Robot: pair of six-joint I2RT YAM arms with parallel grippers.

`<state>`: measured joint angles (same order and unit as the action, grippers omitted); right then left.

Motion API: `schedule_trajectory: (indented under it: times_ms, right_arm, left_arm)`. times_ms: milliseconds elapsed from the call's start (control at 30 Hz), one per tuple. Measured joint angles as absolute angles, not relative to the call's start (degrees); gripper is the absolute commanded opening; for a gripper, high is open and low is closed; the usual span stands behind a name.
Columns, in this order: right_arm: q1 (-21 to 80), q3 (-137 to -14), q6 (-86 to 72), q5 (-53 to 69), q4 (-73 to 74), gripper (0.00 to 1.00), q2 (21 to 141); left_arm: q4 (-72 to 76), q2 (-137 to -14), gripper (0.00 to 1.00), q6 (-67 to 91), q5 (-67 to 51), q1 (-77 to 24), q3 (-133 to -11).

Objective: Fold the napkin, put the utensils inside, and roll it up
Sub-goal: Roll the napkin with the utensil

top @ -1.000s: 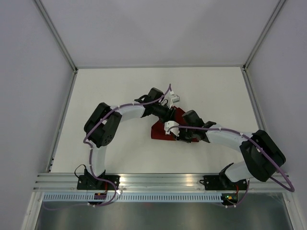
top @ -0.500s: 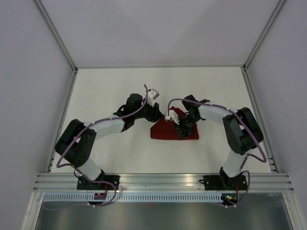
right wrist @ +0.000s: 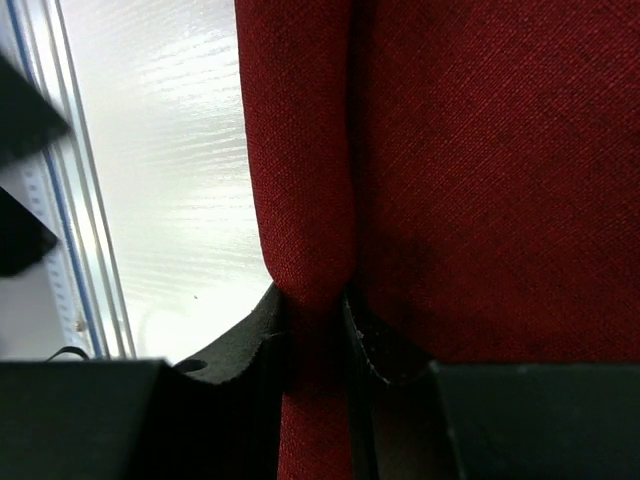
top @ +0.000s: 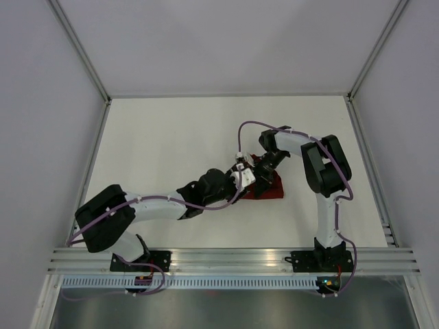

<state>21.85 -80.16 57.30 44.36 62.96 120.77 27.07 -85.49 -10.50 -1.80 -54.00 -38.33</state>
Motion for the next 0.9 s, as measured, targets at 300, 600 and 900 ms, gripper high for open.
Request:
schedule_trajectory:
  times_ms: [300,600,900]
  right_arm:
    - [21.5,-83.3,57.1,47.2,68.3,0.15,124.9]
    - [21.2,-83.7,56.8,47.7,69.1,0.15,125.6]
    - [20.8,-83.7,56.7,48.2,69.1,0.24,125.8]
  left_arm:
    - [23.6,-96.0,0.62,-23.6,1.5,-59.9,-43.3]
    - [18.0,-101.6,0.61,-28.2,-0.6,-59.9,-49.1]
    - [11.9,-105.1,0.31,-27.9,-8.1,-57.4,-53.2]
